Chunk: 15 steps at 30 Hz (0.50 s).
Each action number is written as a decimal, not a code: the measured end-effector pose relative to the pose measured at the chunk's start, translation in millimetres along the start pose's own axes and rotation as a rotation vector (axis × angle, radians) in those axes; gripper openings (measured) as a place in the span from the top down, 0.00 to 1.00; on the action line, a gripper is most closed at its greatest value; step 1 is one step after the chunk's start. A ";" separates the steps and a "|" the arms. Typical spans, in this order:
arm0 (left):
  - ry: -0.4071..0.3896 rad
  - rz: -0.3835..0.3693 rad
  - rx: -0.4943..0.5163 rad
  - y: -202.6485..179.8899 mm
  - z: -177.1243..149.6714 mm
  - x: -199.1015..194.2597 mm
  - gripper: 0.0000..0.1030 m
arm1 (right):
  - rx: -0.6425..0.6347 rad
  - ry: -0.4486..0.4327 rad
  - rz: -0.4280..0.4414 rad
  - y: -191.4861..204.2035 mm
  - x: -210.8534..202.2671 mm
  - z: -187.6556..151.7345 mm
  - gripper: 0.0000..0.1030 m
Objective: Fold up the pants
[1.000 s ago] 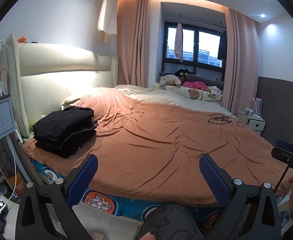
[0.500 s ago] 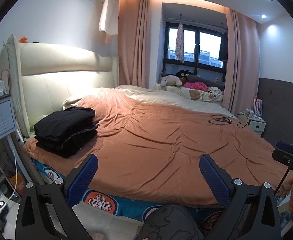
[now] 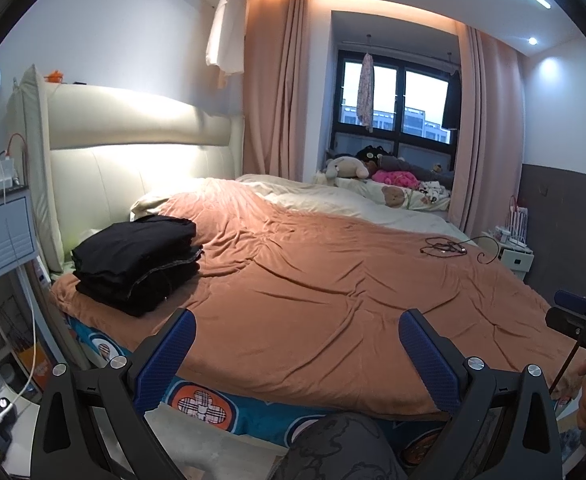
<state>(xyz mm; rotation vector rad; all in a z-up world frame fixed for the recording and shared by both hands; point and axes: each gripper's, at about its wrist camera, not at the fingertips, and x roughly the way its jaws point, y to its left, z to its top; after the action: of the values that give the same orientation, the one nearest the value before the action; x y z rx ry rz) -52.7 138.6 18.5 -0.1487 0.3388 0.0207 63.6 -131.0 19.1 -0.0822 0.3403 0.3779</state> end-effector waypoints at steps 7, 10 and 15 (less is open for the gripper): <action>0.001 0.004 0.002 1.1 -0.1 0.0 0.01 | -0.001 0.002 0.000 0.0 1.2 -0.6 0.00; 0.002 0.004 0.000 1.8 -1.1 -0.9 0.01 | 0.001 0.002 0.002 -0.4 1.4 -0.2 0.00; -0.001 0.011 0.003 3.3 -0.5 -0.3 0.01 | 0.001 0.005 0.002 -0.4 2.3 -0.2 0.00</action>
<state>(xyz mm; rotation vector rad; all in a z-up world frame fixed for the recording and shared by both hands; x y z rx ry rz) -53.2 141.8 17.6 -0.1443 0.3388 0.0310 65.7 -130.6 18.1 -0.0823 0.3453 0.3795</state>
